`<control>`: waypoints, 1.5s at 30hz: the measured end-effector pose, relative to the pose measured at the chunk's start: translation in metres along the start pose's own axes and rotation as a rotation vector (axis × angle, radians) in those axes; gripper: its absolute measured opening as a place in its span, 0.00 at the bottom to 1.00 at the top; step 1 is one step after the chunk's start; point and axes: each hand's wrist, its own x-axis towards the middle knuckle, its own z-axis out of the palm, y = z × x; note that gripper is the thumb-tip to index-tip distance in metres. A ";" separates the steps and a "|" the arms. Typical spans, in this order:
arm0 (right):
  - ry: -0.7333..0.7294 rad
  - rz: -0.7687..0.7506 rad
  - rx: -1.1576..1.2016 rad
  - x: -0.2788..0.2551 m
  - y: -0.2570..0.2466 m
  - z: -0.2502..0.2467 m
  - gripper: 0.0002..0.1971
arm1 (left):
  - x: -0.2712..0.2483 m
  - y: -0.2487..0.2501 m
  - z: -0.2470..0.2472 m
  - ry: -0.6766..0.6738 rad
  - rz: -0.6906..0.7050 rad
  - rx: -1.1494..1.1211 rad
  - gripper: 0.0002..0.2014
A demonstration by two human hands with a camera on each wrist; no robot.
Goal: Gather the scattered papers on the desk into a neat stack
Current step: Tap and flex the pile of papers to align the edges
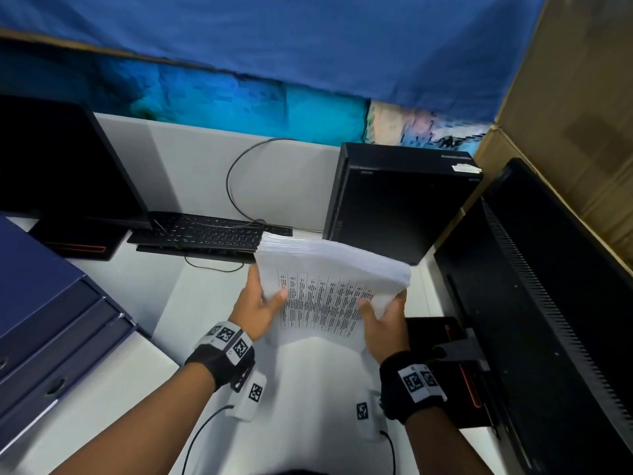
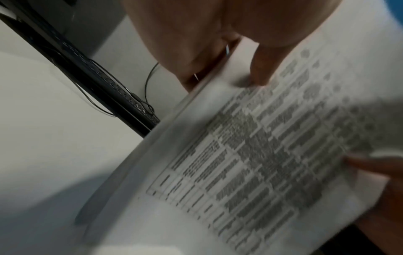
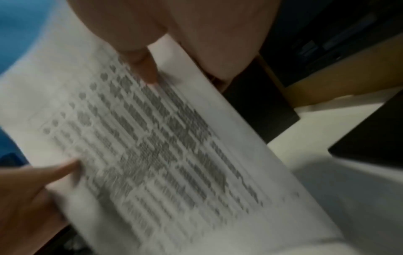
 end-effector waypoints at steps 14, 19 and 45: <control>0.003 0.036 -0.113 -0.007 0.014 0.010 0.28 | -0.010 -0.020 0.016 -0.038 -0.075 0.261 0.25; 0.054 0.006 -0.014 -0.001 0.000 -0.001 0.36 | -0.007 -0.011 0.009 -0.018 -0.049 0.160 0.33; -0.010 -0.067 0.266 0.010 -0.024 -0.012 0.36 | 0.009 0.011 -0.005 -0.031 0.017 -0.207 0.39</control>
